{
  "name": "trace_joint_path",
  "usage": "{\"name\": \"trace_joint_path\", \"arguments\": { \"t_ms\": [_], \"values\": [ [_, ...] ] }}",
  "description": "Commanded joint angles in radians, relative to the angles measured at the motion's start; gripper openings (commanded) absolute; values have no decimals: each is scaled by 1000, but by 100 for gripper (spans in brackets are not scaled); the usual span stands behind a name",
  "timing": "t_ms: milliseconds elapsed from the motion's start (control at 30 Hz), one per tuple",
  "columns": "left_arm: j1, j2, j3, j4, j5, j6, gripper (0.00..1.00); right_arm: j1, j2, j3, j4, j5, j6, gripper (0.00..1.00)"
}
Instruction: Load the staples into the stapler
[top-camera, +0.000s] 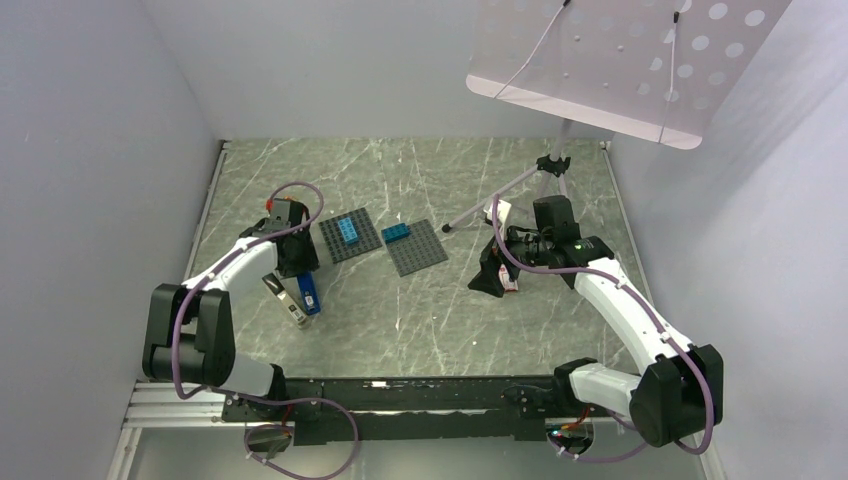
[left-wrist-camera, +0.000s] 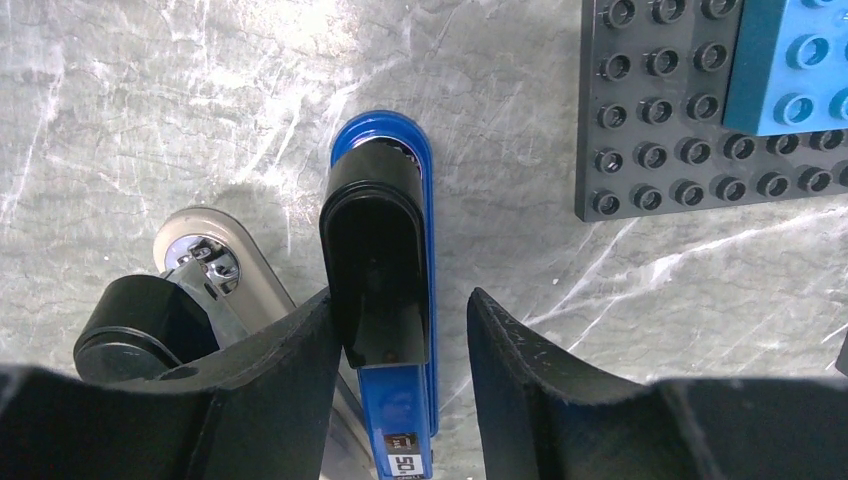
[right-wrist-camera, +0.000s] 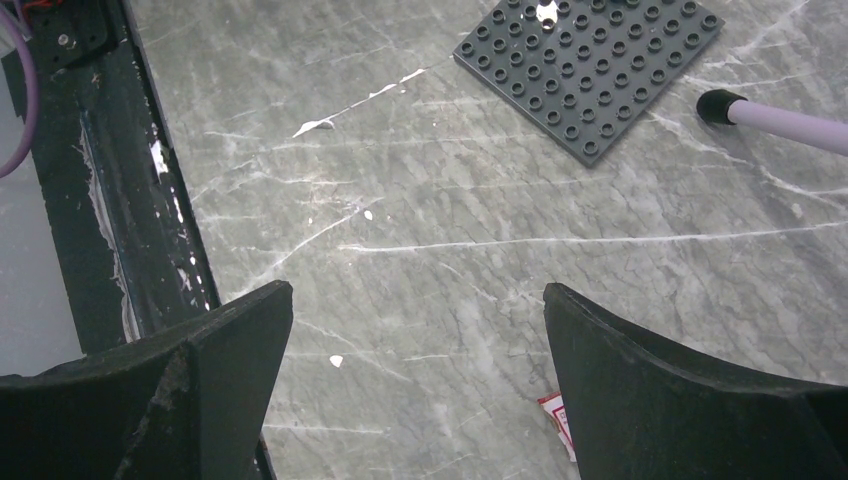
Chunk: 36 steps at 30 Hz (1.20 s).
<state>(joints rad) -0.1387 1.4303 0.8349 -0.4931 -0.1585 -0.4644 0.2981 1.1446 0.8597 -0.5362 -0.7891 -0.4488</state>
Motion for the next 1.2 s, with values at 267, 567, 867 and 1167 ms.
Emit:
{"name": "trace_joint_path", "arguments": {
  "t_ms": [267, 567, 867, 1167],
  "values": [
    [5, 2, 25, 4, -27, 15, 56, 3, -26, 16, 30, -11, -9, 100],
    [-2, -173, 14, 10, 86, 69, 66, 1, -19, 11, 35, 98, -19, 100],
    [2, -561, -71, 123, 355, 130, 91, -30, 101, 24, -11, 395, -64, 100],
    [-35, -653, -311, 354, 729, -49, 77, -77, 300, 67, -25, 594, 172, 87]
  ]
}}
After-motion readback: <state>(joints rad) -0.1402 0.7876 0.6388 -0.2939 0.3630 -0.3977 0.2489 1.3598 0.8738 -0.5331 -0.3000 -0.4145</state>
